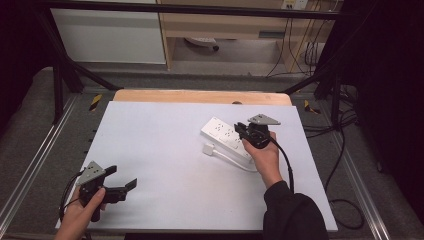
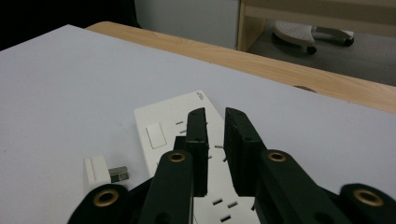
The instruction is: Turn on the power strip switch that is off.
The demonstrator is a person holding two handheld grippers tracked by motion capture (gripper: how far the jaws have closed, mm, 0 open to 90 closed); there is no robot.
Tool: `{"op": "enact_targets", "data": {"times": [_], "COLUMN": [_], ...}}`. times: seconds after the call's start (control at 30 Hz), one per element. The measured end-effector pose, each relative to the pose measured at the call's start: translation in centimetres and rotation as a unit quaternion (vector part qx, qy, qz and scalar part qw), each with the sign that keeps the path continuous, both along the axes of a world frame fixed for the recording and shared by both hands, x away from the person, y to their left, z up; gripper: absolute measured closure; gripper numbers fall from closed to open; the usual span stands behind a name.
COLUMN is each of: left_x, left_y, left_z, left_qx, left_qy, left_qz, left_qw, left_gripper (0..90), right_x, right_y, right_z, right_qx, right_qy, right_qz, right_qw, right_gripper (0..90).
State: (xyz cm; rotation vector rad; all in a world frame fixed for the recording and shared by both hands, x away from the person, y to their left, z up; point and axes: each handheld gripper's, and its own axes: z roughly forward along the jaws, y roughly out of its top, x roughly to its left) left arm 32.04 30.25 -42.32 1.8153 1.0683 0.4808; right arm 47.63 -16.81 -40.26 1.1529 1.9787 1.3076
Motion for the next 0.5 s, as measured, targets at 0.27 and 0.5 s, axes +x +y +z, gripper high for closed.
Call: {"op": "enact_targets", "data": {"times": [0.27,0.5], "left_x": [0.0,0.0], "left_y": [0.1,0.0], "left_z": [0.1,0.1], "left_qx": [-0.001,0.0], "left_qy": [-0.003,-0.001], "left_qz": [0.001,-0.001], "left_qw": [1.0,1.0], "left_gripper": [6.8,6.8], "right_x": [-0.6,-0.9], "right_y": [0.0,-0.1], "right_z": [-1.1,-1.6], "right_qx": [0.031,0.022], "right_qy": [-0.005,-0.011], "right_qz": [0.002,0.001], "right_qw": [0.9995,0.9997], "right_gripper": [89.8,90.0]}}
